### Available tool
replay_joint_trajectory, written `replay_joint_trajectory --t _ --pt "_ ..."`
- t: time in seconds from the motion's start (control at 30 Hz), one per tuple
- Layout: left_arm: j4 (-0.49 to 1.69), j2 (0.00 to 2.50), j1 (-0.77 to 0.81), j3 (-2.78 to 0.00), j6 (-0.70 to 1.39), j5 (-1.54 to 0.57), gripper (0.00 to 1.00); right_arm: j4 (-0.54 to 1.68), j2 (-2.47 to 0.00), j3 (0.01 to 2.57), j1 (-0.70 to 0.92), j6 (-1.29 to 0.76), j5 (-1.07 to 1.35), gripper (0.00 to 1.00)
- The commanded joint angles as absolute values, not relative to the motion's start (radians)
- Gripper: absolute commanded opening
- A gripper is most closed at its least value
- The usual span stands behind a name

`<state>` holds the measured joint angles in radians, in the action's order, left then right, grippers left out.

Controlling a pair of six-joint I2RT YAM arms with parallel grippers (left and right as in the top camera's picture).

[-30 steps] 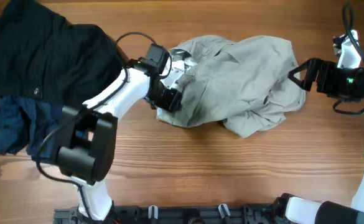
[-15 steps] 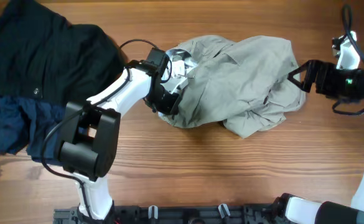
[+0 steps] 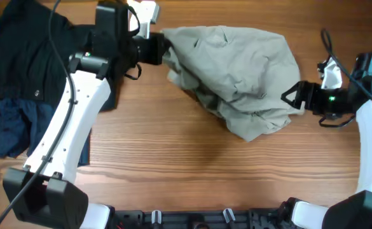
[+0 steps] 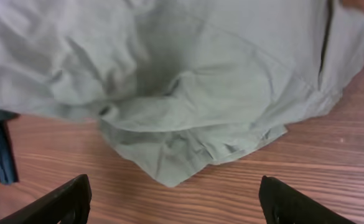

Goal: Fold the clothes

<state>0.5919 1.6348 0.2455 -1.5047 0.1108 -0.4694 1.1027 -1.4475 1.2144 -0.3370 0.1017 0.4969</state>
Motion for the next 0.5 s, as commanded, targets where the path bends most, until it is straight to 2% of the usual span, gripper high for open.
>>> replay_joint_trajectory --t 0.0,0.23,0.47 --pt "0.512 1.591 0.233 -1.515 0.195 -0.458 0.04 1.035 -1.444 1.153 -0.34 0.068 0.519 0.87" --pt "0.47 1.588 0.133 -1.552 0.252 -0.422 0.04 0.794 -1.453 0.978 -0.34 -0.084 0.482 0.86" --pt "0.454 1.588 0.12 -1.552 0.271 -0.422 0.04 0.6 -1.467 0.828 -0.313 -0.274 0.443 0.75"
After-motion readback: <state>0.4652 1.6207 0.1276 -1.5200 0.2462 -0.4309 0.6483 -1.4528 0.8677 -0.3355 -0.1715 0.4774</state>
